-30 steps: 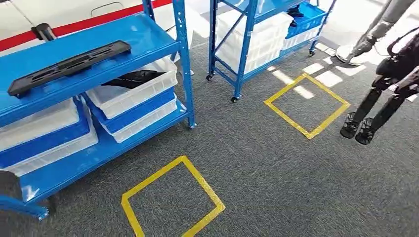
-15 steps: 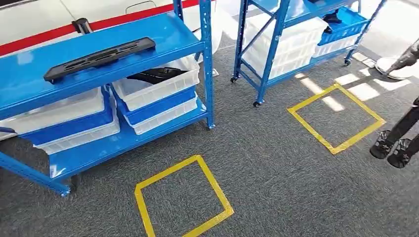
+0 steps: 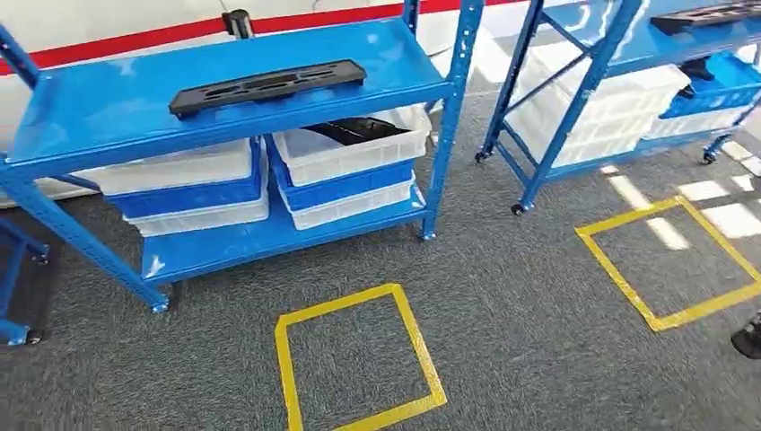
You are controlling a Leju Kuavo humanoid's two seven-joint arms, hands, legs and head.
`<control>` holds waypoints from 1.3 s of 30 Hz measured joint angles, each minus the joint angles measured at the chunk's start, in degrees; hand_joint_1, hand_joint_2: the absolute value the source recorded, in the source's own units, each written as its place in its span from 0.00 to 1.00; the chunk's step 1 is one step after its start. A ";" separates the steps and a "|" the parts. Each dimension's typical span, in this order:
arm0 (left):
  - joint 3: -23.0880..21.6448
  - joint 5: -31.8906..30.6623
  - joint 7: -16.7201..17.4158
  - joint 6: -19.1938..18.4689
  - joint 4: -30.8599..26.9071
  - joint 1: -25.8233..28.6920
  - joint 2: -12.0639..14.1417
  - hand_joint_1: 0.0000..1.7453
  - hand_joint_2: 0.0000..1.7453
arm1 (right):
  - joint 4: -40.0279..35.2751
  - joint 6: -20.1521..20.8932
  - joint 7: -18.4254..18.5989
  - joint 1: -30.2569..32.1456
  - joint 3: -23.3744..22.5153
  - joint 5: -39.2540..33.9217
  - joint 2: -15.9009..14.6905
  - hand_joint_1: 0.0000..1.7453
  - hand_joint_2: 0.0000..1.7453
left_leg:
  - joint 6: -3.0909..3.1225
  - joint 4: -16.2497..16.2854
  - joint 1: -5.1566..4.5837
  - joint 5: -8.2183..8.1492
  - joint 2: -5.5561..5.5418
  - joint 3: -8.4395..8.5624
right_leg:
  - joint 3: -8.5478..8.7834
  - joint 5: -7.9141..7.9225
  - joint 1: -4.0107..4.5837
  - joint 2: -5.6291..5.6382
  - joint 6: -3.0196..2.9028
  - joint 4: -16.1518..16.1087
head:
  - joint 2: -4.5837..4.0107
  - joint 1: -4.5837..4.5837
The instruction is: Take the parts from the cabinet and place them on the table.
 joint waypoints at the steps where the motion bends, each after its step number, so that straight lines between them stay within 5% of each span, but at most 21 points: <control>1: 0.00 0.00 0.00 0.00 0.00 0.09 0.00 0.00 1.00 | 0.00 0.00 0.00 0.15 0.00 0.00 -0.04 0.00 0.00 | -0.02 0.03 0.04 0.00 -0.95 0.05 | -0.62 0.41 -0.03 0.03 0.45 0.69 | 0.00 0.02; 4: 0.00 -0.28 0.00 0.00 0.00 0.14 -0.15 0.00 1.00 | -0.02 0.00 0.00 0.07 0.00 -0.02 -0.20 0.00 0.00 | -0.57 0.33 0.37 -0.09 -3.66 0.20 | 4.48 6.82 -0.73 1.05 2.47 -11.73 | 0.00 0.00; 5: -0.02 -0.42 0.00 0.00 0.00 0.14 -0.17 0.00 1.00 | 0.00 0.00 0.00 0.09 -0.02 0.00 -0.22 0.00 0.00 | -1.01 0.62 0.37 -0.25 -4.36 -0.03 | 6.22 8.20 -1.24 3.31 2.85 -15.95 | 0.00 0.09; 12: -0.02 -0.42 0.02 0.04 0.00 0.11 -0.13 0.00 1.00 | 0.02 0.00 0.00 0.08 -0.02 0.00 -0.17 0.00 0.00 | -1.51 1.15 -0.06 -0.52 -4.88 -0.17 | 6.05 8.09 -0.74 3.67 2.34 -16.40 | 0.00 0.26; 13: 0.00 -0.50 0.11 0.35 0.00 0.33 -0.09 0.00 1.00 | 0.02 0.00 -0.20 -0.18 -0.02 0.17 -0.20 0.00 0.00 | -1.92 0.92 -0.03 -0.67 -5.51 -0.37 | 6.13 8.26 -0.57 2.43 1.09 -16.51 | 0.00 -0.11; 14: 0.02 -0.50 0.11 0.41 0.00 0.60 -0.02 0.00 1.00 | 0.02 0.00 -0.24 -0.25 -0.02 0.30 -0.17 0.00 0.00 | -2.26 0.79 0.36 -0.47 -6.03 -0.48 | 6.73 8.35 -0.62 1.86 0.57 -16.48 | 0.00 -0.04; 15: 0.02 -0.57 0.11 0.72 0.00 0.59 0.07 0.00 1.00 | 0.02 0.00 -0.33 -0.15 0.00 0.30 0.04 0.00 0.00 | -2.93 6.76 0.29 -4.27 0.29 -3.06 | 6.83 8.55 -0.72 0.08 -0.58 -16.71 | 0.00 -0.66; 16: 0.00 -0.74 0.09 0.74 0.00 0.40 0.02 0.00 1.00 | 0.02 -0.02 -0.33 0.22 -0.02 0.30 0.02 0.00 0.00 | -3.24 17.61 0.46 -8.81 1.66 -8.68 | 6.82 8.24 -0.35 -2.00 -0.99 -16.70 | 0.00 -0.63; 17: 0.02 -0.74 0.09 0.81 0.00 0.48 0.02 0.00 1.00 | 0.02 -0.02 -0.33 0.22 -0.02 0.30 0.02 0.00 0.00 | -3.24 19.09 0.47 -8.66 1.83 -9.57 | 6.86 8.13 -0.25 -2.76 -1.12 -16.70 | 0.00 -0.61; 18: 0.02 -0.74 0.11 0.87 0.00 0.56 0.04 0.00 1.00 | 0.02 0.00 -0.35 0.14 -0.02 0.33 0.04 0.00 0.00 | -3.07 17.69 0.46 -7.26 1.90 -9.04 | 6.98 8.01 -0.16 -3.40 -1.24 -16.70 | 0.00 -0.63; 20: 0.02 -0.79 0.09 0.90 0.00 0.55 0.13 0.00 1.00 | 0.02 -0.02 -0.42 -0.02 -0.02 0.33 0.15 0.00 0.00 | -2.31 9.23 0.27 -2.69 2.81 -4.78 | 7.39 7.71 0.01 -4.65 -1.25 -16.70 | 0.00 -0.63; 21: 0.00 -0.83 0.09 0.92 0.00 0.46 0.20 0.00 1.00 | 0.02 0.00 -0.42 -0.03 -0.02 0.33 0.26 0.00 0.00 | -1.55 4.10 -0.05 -0.78 5.18 -1.92 | 7.69 7.50 0.15 -5.16 -1.15 -16.71 | 0.00 -0.66; 22: 0.00 -0.83 0.09 0.94 -0.02 0.21 0.31 0.00 1.00 | 0.02 0.00 -0.42 -0.01 -0.02 0.37 0.39 0.00 0.00 | -1.43 2.25 -0.64 -1.25 7.10 -0.94 | 7.88 7.13 0.73 -5.77 -0.77 -16.62 | 0.00 -0.57; 26: 0.02 -1.07 0.11 1.07 0.00 0.15 0.28 0.00 1.00 | 0.00 -0.04 -0.46 -0.48 0.00 0.44 0.50 0.00 0.00 | -0.80 1.44 -1.00 -0.97 4.10 -1.05 | 8.80 6.78 0.80 -8.10 0.25 -17.35 | 0.00 -0.59; 28: 0.00 -1.18 0.11 1.07 0.00 0.15 0.11 0.00 1.00 | -0.02 0.00 -0.46 -0.44 0.00 0.48 0.44 0.00 0.00 | -0.29 0.09 -0.07 -0.09 3.04 -0.03 | 7.86 5.43 0.59 -2.99 0.68 -14.85 | 0.00 -0.31; 29: 0.00 -1.22 0.13 1.09 0.00 0.01 0.15 0.00 1.00 | -0.02 0.00 -0.46 -0.28 0.00 0.50 0.46 0.00 0.00 | -0.05 0.12 -0.03 0.03 2.50 -0.12 | 5.70 3.44 0.51 -0.96 0.33 -10.69 | 0.00 -0.28; 33: -0.02 -1.61 0.15 1.07 0.00 -0.13 0.15 0.00 1.00 | 0.00 0.00 -0.44 0.11 0.00 0.50 0.33 0.00 0.00 | -0.03 0.14 -0.04 -0.04 0.47 -0.16 | -0.77 -0.14 0.17 0.07 0.53 0.81 | 0.00 -0.18; 34: -0.02 -1.62 0.15 1.07 0.00 -0.09 0.13 0.00 1.00 | 0.00 0.00 -0.44 0.18 0.00 0.50 0.33 0.00 0.00 | -0.09 0.16 -0.01 -0.08 -0.01 -0.12 | -0.97 0.66 0.07 0.07 0.99 0.37 | 0.00 -0.18; 37: -0.07 -1.68 0.17 1.03 0.00 -0.09 -0.02 0.00 1.00 | -0.02 -0.09 -0.46 0.07 0.04 0.50 0.15 0.00 0.00 | -0.77 0.55 0.34 -0.51 -1.20 0.20 | 4.71 7.62 -0.76 0.24 3.06 -13.73 | 0.00 -0.18; 38: -0.07 -1.68 0.17 1.03 0.00 -0.08 0.04 0.00 1.00 | 0.02 -0.04 -0.48 0.03 0.07 0.52 0.29 0.00 0.00 | -1.29 0.89 0.11 -0.80 -1.32 0.12 | 5.44 8.27 -0.84 0.60 2.98 -16.18 | 0.00 0.05; 39: -0.09 -1.73 0.17 1.03 0.00 -0.10 0.04 0.00 1.00 | 0.02 0.00 -0.48 -0.02 0.09 0.52 0.35 0.00 0.00 | -1.78 1.21 -0.13 -1.20 -1.50 0.04 | 5.46 8.59 -0.47 0.65 2.00 -16.52 | 0.00 0.00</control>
